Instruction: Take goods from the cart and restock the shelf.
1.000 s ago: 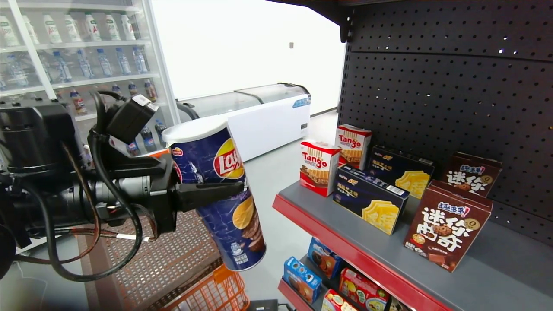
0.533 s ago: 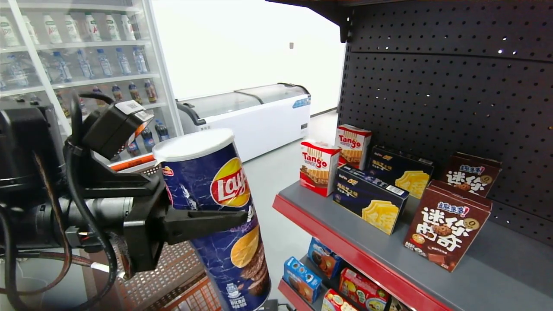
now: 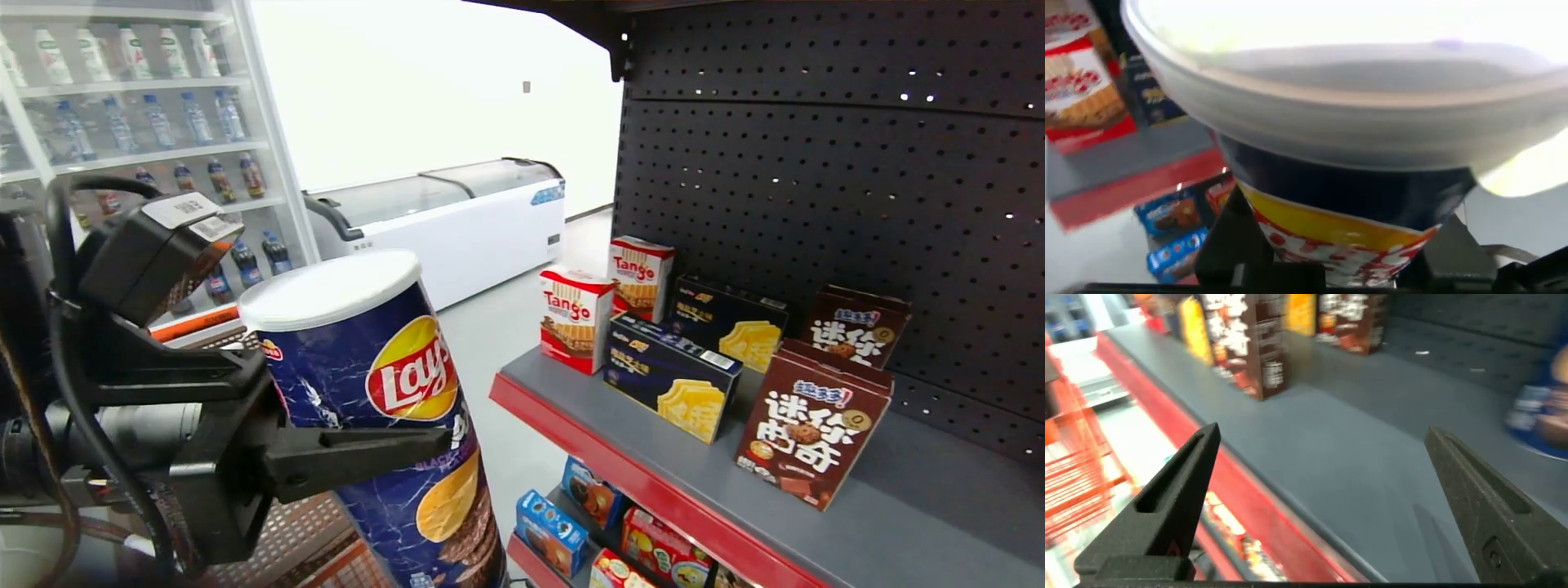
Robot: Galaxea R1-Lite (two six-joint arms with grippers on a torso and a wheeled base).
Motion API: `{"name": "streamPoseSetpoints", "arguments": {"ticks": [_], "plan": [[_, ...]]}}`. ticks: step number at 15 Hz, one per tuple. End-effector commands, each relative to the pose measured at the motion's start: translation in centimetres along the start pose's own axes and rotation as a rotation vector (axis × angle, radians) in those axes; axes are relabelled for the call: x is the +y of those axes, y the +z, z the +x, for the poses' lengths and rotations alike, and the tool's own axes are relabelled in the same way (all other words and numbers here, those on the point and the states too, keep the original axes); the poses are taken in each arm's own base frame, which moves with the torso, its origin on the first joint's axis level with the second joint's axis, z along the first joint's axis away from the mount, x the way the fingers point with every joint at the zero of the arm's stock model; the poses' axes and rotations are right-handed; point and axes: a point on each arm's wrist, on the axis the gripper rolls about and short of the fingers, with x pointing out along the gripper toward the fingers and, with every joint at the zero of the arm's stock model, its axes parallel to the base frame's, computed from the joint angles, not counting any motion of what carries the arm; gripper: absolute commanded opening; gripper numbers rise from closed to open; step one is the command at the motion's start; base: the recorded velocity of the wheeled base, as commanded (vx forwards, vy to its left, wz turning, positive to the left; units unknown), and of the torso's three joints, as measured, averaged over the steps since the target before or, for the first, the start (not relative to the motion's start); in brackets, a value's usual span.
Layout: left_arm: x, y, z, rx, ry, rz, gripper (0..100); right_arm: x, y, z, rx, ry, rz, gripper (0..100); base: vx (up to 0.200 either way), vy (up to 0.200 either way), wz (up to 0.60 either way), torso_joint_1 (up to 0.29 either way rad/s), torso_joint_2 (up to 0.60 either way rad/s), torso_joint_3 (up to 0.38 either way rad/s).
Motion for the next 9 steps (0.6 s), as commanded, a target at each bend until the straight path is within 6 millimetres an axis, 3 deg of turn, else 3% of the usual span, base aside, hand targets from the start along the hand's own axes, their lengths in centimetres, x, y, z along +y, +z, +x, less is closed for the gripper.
{"name": "streamPoseSetpoints", "arguments": {"ticks": [1, 9], "plan": [[-0.2, -0.1, -0.2, 0.0, 0.0, 0.0, 0, 0.0, 0.0, 0.0, -0.001, 0.001, 0.0, 100, 0.0, 0.0, -0.6, 0.012, 0.02, 0.002], [-1.4, 0.1, 0.5, 0.0, -0.062, 0.025, 0, 0.0, 0.0, 0.0, -0.001, 0.001, 0.0, 100, 0.0, 0.0, -0.6, 0.001, 0.0, 0.004]]}}
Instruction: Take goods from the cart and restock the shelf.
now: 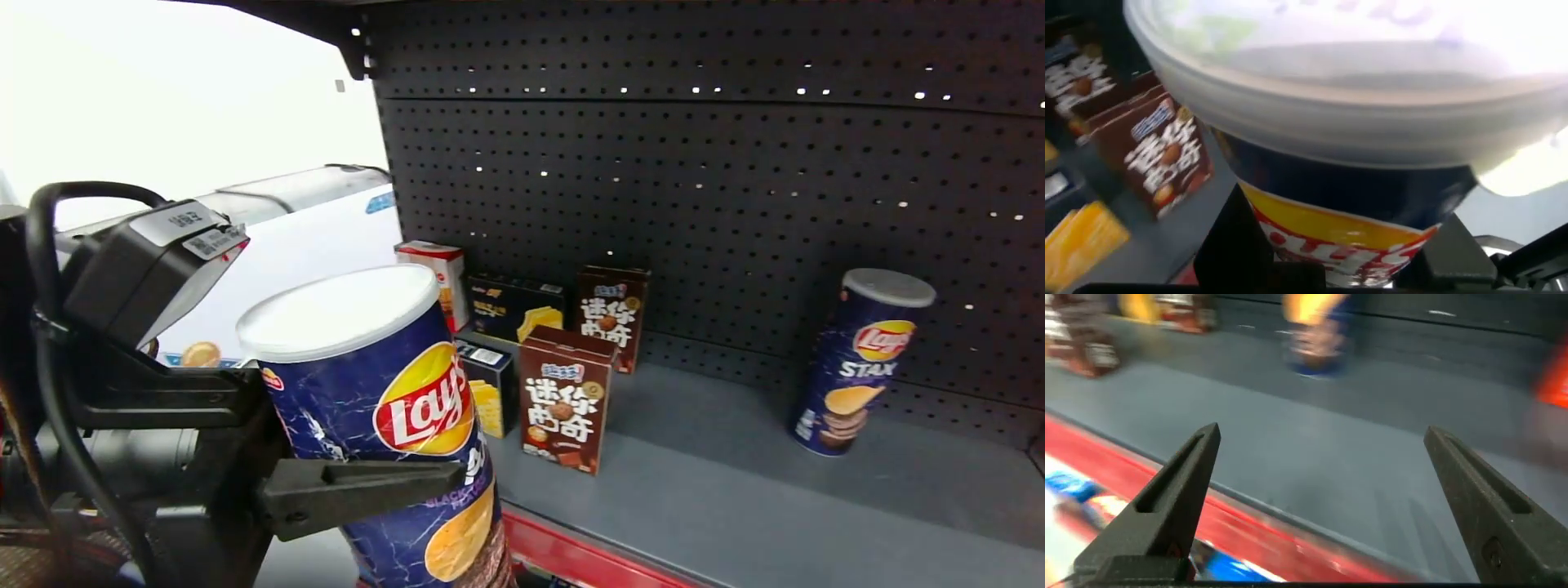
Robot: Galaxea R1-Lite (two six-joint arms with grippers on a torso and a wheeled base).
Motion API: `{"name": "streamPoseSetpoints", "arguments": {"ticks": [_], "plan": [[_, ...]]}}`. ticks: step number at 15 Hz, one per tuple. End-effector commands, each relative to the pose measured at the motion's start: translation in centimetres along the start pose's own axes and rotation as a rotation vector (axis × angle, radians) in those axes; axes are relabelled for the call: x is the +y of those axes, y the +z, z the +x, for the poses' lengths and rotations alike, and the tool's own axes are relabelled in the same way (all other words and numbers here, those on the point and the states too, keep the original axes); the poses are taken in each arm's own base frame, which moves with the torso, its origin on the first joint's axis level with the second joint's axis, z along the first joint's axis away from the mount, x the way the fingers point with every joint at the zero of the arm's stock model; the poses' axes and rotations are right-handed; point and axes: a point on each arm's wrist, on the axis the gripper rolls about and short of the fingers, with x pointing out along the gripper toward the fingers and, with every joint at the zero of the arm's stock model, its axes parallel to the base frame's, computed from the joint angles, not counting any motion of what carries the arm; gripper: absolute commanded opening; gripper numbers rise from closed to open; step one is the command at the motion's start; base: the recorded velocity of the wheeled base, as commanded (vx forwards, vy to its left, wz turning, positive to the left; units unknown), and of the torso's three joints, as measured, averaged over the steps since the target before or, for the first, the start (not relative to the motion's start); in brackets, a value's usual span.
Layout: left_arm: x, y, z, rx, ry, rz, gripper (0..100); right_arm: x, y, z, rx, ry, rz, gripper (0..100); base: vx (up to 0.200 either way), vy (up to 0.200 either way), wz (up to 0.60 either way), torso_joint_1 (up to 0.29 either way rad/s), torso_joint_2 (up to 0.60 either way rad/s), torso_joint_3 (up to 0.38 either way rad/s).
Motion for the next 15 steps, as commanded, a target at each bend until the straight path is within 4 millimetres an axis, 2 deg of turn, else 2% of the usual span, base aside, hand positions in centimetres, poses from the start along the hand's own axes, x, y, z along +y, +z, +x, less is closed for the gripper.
{"name": "streamPoseSetpoints", "arguments": {"ticks": [1, 9, 15], "plan": [[-0.01, 0.01, 0.06, 0.0, -0.001, 0.001, 0, 0.0, 0.01, 0.0, -0.001, 0.001, 0.0, 100, 0.0, 0.0, -0.6, 0.002, 0.01, 0.007], [0.13, -0.1, -0.03, 0.002, 0.008, -0.004, 0, 0.0, 0.01, 0.0, -0.001, 0.001, -0.005, 100, 0.0, 0.0, -0.6, 0.002, 0.0, 0.003], [0.17, -0.31, -0.08, 0.006, 0.014, -0.01, 0, 0.01, 0.01, 0.0, -0.001, 0.004, -0.002, 100, 0.0, 0.0, 0.0, 0.0, 0.0, 0.0]]}}
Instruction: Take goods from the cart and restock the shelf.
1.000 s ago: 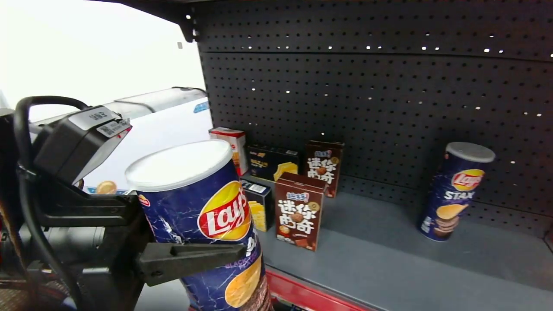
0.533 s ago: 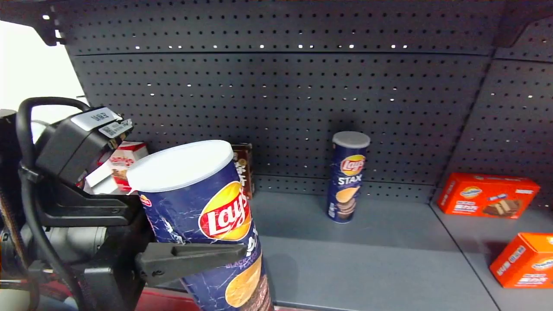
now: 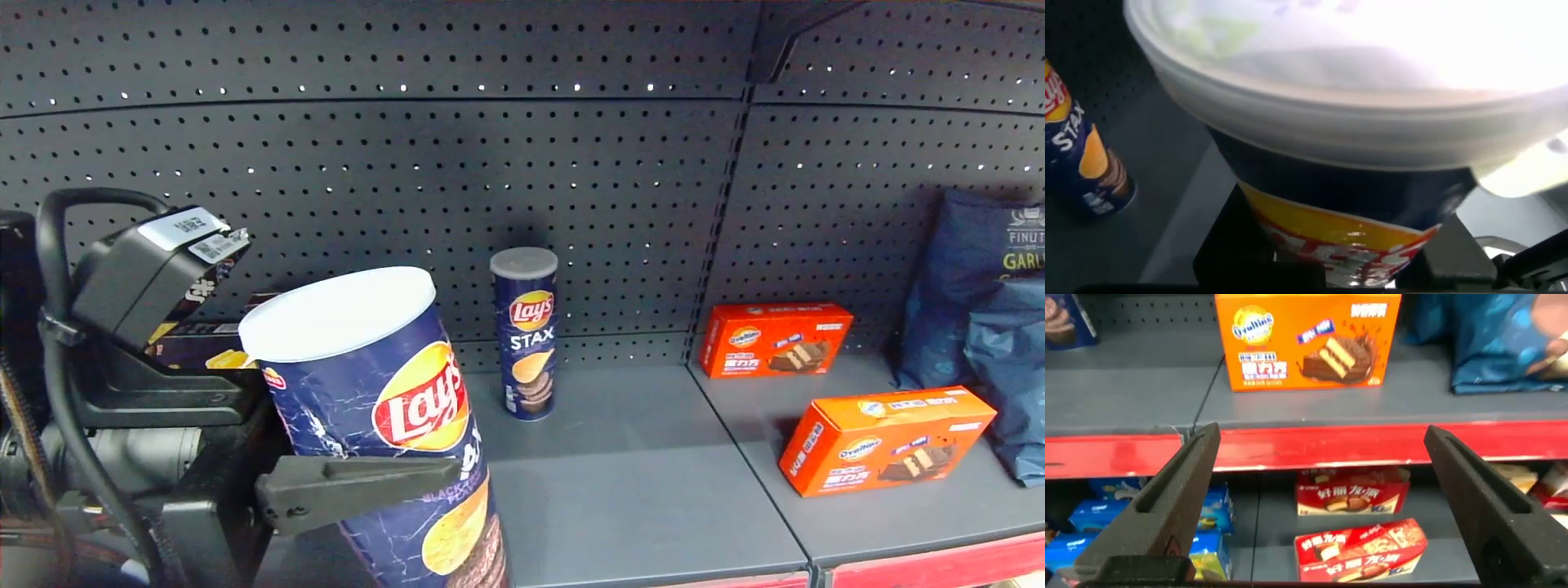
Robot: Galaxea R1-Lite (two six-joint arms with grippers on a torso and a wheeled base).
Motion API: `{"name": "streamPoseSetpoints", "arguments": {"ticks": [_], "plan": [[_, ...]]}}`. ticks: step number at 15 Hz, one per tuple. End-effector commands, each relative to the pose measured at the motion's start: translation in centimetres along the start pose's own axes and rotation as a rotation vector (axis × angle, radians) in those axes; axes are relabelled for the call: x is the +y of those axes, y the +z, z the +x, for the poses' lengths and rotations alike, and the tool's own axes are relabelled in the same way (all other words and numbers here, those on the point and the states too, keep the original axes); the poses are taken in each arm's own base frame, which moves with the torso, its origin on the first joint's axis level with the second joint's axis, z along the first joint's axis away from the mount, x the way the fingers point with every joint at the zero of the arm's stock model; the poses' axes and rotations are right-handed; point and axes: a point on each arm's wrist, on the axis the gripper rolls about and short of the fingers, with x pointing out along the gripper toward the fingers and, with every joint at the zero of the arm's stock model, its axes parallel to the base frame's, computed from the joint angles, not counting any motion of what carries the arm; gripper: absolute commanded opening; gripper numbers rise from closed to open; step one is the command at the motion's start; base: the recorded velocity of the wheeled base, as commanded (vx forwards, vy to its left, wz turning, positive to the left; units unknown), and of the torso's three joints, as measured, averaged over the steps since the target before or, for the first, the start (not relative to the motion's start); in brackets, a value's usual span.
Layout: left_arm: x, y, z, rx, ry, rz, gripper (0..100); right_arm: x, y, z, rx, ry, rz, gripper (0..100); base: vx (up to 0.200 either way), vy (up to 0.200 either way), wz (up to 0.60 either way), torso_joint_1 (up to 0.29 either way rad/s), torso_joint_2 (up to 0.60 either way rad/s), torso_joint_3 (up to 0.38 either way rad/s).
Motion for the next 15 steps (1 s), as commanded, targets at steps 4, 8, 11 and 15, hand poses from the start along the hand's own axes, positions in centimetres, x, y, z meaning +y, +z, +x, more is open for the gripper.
{"name": "streamPoseSetpoints", "arguments": {"ticks": [4, 8, 11, 15], "plan": [[0.19, -0.35, -0.17, 0.006, 0.012, -0.011, 0, 0.0, 0.0, 0.0, -0.001, 0.003, -0.003, 100, 0.0, 0.0, 0.15, 0.002, 0.0, -0.001], [0.16, -0.32, -0.19, 0.005, 0.012, -0.009, 0, 0.0, 0.0, 0.0, -0.001, 0.002, 0.001, 100, 0.0, 0.0, 0.15, 0.001, 0.0, 0.001], [0.19, -0.35, -0.17, 0.006, 0.012, -0.011, 0, 0.0, 0.0, 0.0, -0.001, 0.0, 0.001, 100, 0.0, 0.0, 0.0, 0.0, 0.0, 0.0], [0.19, -0.45, -0.2, 0.008, 0.026, -0.013, 0, 0.0, 0.0, 0.0, -0.001, 0.0, 0.001, 100, 0.0, 0.0, 0.15, 0.001, 0.0, 0.002]]}}
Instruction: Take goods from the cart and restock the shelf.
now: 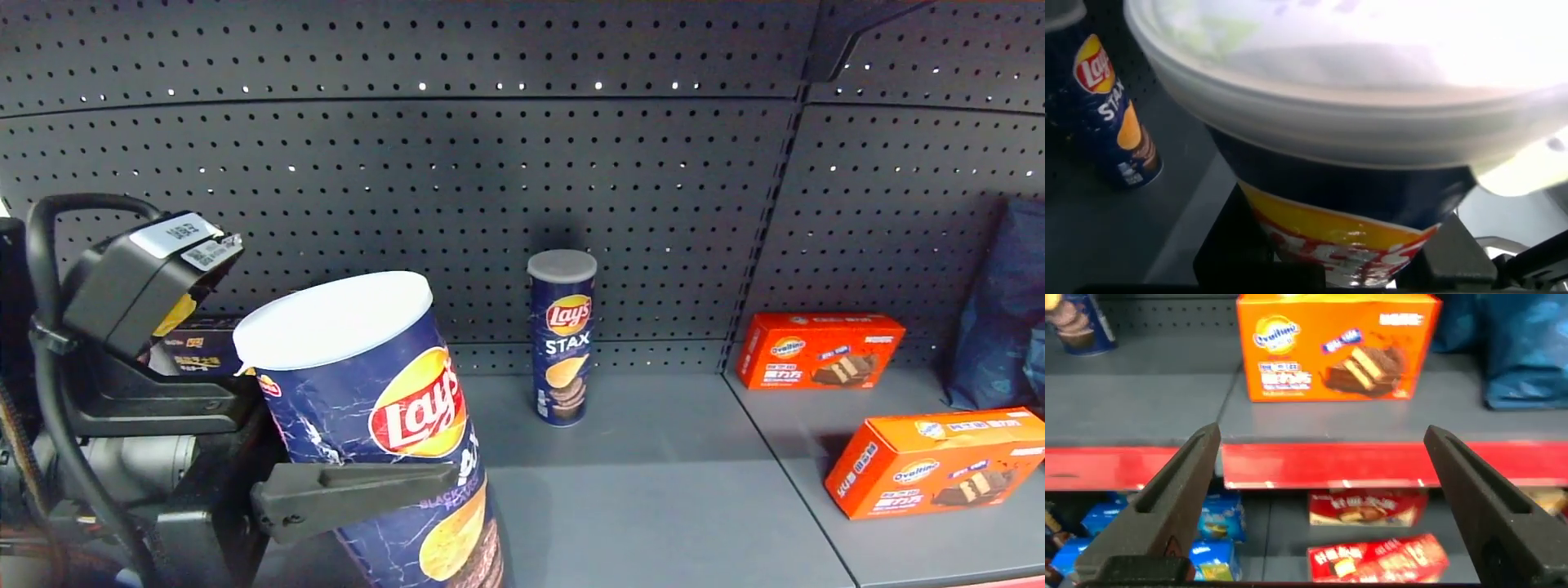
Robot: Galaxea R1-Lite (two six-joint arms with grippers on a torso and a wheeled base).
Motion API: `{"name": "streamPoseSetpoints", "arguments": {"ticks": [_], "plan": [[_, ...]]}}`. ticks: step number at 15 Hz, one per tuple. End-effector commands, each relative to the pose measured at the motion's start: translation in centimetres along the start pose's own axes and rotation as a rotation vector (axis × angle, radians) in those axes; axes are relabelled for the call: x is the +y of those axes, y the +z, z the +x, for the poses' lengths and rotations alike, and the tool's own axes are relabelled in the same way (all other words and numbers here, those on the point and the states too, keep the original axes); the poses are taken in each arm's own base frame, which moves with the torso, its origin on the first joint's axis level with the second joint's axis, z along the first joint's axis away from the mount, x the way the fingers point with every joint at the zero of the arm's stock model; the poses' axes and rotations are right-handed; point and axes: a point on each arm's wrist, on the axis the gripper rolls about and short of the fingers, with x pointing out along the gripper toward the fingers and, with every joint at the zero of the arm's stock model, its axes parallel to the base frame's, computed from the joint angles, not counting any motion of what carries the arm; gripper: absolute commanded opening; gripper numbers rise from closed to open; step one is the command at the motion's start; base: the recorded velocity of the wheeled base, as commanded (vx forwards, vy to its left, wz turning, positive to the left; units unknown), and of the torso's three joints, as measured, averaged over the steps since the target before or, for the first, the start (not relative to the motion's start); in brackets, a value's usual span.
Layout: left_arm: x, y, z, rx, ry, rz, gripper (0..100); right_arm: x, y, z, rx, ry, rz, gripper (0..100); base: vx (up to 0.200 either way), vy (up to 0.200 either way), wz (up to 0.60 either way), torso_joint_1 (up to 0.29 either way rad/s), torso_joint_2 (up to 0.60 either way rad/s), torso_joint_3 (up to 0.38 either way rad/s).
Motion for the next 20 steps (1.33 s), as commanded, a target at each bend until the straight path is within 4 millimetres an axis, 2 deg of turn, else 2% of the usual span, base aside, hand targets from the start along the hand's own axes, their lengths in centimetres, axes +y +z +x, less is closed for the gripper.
{"name": "streamPoseSetpoints", "arguments": {"ticks": [1, 4, 5, 6, 7, 8, 9, 10, 11, 12, 13, 14, 15, 20], "plan": [[0.0, -0.4, 0.0, 0.009, 0.002, -0.011, 0, 0.0, 0.0, 0.0, -0.002, 0.001, -0.001, 100, 0.0, 0.0, 0.0, 0.0, 0.0, 0.0], [0.1, -0.4, 0.0, 0.009, 0.002, -0.011, 0, 0.1, 0.0, 0.0, -0.001, 0.032, -0.03, 100, 0.0, 0.0, 0.0, 0.0, 0.0, 0.0], [0.1, -0.1, 0.1, 0.002, 0.004, -0.003, 0, 0.1, 2.0, -0.2, -0.041, 0.043, -0.028, 100, 0.0, 0.0, 0.0, 0.0, 0.0, 0.0], [0.3, 0.1, 0.2, -0.001, 0.004, -0.001, 0, 0.0, 8.5, 0.4, -0.067, 0.061, 0.023, 100, 0.0, 0.0, 0.0, 0.0, 0.0, 0.0], [0.5, 0.1, 0.4, 0.003, 0.004, -0.006, 0, 0.1, 9.8, 1.3, -0.042, 0.091, 0.056, 100, 0.0, 0.0, 0.0, 0.0, 0.0, 0.0], [1.1, 0.0, 0.8, 0.009, 0.005, -0.011, 0, 0.1, 11.7, 1.2, -0.083, 0.146, 0.021, 100, 0.0, 0.0, 0.0, 0.0, 0.0, 0.0], [1.1, 0.2, 0.8, 0.006, 0.005, -0.008, 0, 0.2, 12.4, 1.6, -0.065, 0.176, 0.001, 100, 0.0, 0.0, 0.0, 0.0, 0.0, 0.0], [1.1, 0.3, 0.9, 0.005, 0.004, -0.006, 0, 0.3, 14.9, 3.0, -0.007, 0.242, -0.015, 100, 0.0, 0.0, 0.0, 0.0, 0.0, 0.0], [1.2, 0.2, 0.9, 0.007, 0.005, -0.009, 0, 0.6, 16.3, 4.8, 0.043, 0.305, -0.016, 100, 0.0, 0.0, 0.0, 0.0, 0.0, 0.0], [1.2, 0.2, 0.9, 0.007, 0.005, -0.009, 0, 0.8, 16.6, 5.6, 0.06, 0.33, -0.025, 100, 0.0, 0.0, 0.0, 0.0, 0.0, 0.0], [1.2, 0.2, 0.9, 0.01, 0.025, -0.011, 0, 1.5, 17.6, 8.1, 0.104, 0.394, -0.062, 100, 0.0, 0.0, 0.0, 0.0, 0.0, 0.0], [1.2, 0.1, 1.0, 0.011, 0.035, -0.012, 0, 1.9, 17.6, 9.2, 0.127, 0.424, -0.07, 100, 0.0, 0.0, 0.0, 0.0, 0.0, 0.0], [1.2, 0.1, 0.9, 0.011, 0.041, -0.012, 0, 3.1, 17.6, 11.3, 0.138, 0.492, -0.078, 100, 0.0, 0.0, 0.0, 0.0, 0.0, 0.0], [1.2, 0.1, 0.9, 0.012, 0.047, -0.013, 0, 7.0, 16.9, 16.9, 0.223, 0.613, -0.1, 100, 0.0, 0.0, 0.0, 0.0, 0.0, 0.0]]}}
